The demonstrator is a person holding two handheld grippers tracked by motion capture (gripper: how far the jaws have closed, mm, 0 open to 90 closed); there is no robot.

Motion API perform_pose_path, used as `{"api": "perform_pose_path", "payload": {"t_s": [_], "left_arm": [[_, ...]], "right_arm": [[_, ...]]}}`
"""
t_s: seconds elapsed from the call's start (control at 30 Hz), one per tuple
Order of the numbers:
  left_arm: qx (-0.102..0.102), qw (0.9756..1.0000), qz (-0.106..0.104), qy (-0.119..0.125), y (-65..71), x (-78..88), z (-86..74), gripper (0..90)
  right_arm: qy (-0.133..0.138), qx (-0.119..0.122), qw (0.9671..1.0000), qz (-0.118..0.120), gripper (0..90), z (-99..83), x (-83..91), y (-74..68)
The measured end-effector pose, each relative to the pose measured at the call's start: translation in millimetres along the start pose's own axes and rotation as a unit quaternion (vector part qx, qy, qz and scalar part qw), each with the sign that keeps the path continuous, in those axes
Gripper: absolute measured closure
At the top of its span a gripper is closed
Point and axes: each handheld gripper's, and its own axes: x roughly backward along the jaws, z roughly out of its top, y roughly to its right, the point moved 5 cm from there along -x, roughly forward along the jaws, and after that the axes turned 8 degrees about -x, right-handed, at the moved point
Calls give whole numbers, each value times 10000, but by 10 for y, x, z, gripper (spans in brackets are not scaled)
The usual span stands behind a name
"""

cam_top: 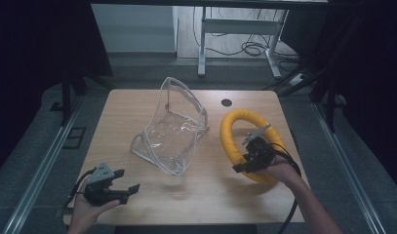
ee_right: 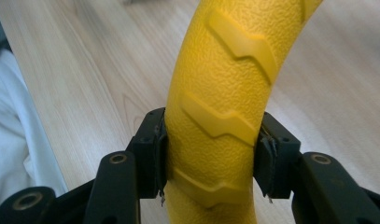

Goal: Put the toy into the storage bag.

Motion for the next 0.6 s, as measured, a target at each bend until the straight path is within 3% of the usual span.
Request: {"api": "perform_pose_path", "payload": {"t_s": [0.23,0.3,0.33,0.6], "left_arm": [[-40,10000,61,-42,-2,-1,-1,194],[-32,10000,39,-35,2,-5,0,195],[-8,10000,-69,25,15,-7,10,194],[8,10000,-47,55,8,9,11,195]], "right_arm": [[476,-107,9988,36,513,34,199,58],[616,-136,9980,34,513,45,267,69],[695,-149,9975,51,513,55,301,73],[1417,-172,9897,145,513,158,547,85]]}}
